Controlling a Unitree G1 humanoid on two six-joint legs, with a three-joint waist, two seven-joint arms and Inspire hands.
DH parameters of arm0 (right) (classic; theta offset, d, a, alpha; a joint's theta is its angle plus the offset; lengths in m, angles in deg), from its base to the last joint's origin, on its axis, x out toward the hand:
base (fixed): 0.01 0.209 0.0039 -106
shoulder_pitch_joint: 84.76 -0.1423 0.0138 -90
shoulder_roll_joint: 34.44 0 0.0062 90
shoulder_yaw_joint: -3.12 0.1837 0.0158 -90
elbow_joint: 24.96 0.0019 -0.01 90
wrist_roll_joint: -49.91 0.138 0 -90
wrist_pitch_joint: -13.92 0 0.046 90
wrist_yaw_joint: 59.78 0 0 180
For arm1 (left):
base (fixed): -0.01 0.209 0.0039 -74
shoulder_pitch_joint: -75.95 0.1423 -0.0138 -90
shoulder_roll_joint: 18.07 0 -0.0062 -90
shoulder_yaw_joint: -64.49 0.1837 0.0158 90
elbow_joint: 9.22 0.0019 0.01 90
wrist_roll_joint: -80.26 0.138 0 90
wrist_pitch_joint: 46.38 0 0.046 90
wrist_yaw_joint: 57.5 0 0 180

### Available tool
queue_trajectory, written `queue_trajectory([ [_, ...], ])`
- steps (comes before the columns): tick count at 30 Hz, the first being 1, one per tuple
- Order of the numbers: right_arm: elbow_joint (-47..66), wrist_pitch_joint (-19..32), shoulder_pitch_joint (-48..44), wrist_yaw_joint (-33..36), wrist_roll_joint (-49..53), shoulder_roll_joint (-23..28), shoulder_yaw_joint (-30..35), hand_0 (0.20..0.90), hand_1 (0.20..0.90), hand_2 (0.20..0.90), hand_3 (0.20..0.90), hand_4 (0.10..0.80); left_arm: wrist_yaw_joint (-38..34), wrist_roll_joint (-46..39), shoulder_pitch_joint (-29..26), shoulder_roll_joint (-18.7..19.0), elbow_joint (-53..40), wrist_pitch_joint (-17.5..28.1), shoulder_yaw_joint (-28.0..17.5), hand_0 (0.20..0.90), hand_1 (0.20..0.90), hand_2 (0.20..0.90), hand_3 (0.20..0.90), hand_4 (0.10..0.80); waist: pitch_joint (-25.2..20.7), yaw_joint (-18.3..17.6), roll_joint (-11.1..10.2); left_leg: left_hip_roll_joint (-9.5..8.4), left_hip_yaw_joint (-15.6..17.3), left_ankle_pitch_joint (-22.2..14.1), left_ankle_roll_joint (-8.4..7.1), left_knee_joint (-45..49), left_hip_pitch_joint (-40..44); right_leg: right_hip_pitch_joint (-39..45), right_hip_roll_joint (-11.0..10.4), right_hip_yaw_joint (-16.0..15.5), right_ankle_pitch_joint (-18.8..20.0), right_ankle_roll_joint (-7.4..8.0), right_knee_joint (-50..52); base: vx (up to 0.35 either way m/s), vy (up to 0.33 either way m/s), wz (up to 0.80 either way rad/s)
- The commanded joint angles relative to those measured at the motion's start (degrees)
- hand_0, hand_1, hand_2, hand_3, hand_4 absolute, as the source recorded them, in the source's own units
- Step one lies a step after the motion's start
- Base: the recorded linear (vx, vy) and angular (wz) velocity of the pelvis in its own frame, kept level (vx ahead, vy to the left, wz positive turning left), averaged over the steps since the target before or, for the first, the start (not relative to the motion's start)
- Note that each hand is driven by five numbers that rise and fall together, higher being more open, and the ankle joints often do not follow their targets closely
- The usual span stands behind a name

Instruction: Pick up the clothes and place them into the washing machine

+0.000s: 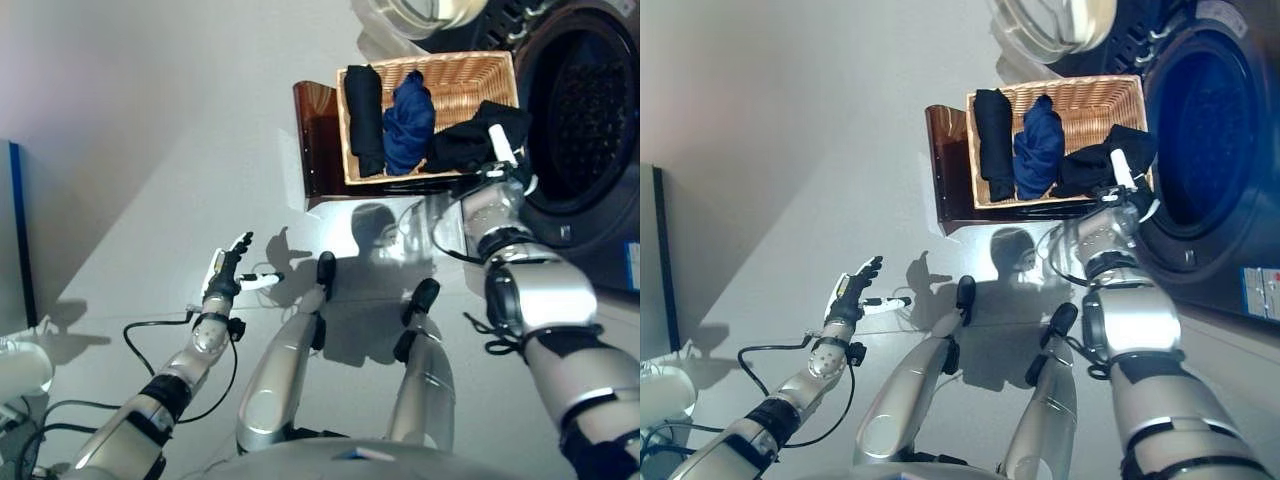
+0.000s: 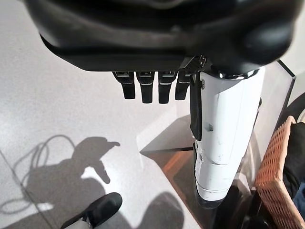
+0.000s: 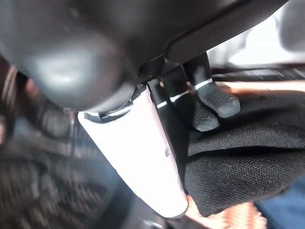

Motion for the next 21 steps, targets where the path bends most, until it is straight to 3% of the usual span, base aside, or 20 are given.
queue_trajectory([
  [1,10.0,9.7,2.0,-4.22,7.62,1.66,0.57,0.2,0.2,0.2,0.2,0.3,-0.03,-0.49,0.34,-1.17,1.22,2.68,-0.36,0.9,0.9,0.9,0.9,0.8,-1.65,0.5,3.27,1.74,-1.52,-5.44,-5.08,4.36,-2.76,4.16,0.31,0.39,-4.89,-0.21,-1.4,0.0,0.003,-0.15],
  [7,16.43,14.95,5.06,-6.7,14.3,-3.3,5.26,0.2,0.2,0.2,0.2,0.3,1.29,-1.39,0.89,-2.63,3.46,2.89,1.27,0.9,0.9,0.9,0.9,0.8,-2.95,0.51,5.57,1.71,-1.26,-5.14,-5.2,3.48,-1.33,4.54,0.15,0.83,-5.77,-0.28,-0.85,0.013,0.005,-0.07],
  [13,17.8,16.56,5.97,-6.62,14.85,-4.67,6.36,0.2,0.2,0.2,0.2,0.3,2.02,-1.98,2.16,-3.24,4.67,3.02,1.92,0.9,0.9,0.9,0.9,0.8,-3.72,0.46,7.33,1.69,-0.99,-4.9,-5.35,2.87,-0.13,5.05,0.13,1.2,-6.28,-0.33,-0.5,0.009,0.008,-0.05],
  [18,19.88,18.37,4.91,-5.41,13.49,-2.05,8.18,0.2,0.2,0.2,0.2,0.3,2.92,-2.67,3.47,-3.49,5.68,3.18,1.74,0.9,0.9,0.9,0.9,0.8,-4.92,0.55,9.24,1.6,-1.04,-4.54,-5.64,1.93,1.11,5.56,0.13,1.5,-7.23,-0.4,-0.03,0.012,0.003,-0.02],
  [21,21.52,19.23,1.61,-2.82,9.47,6.11,8.77,0.2,0.2,0.2,0.2,0.3,3.86,-3.42,5.0,-3.09,5.35,3.61,1.43,0.9,0.9,0.9,0.9,0.8,-6.09,0.52,10.36,1.58,-0.93,-4.48,-5.84,1.57,2.01,5.73,0.14,1.89,-7.68,-0.36,0.41,0.04,0.018,-0.02],
])
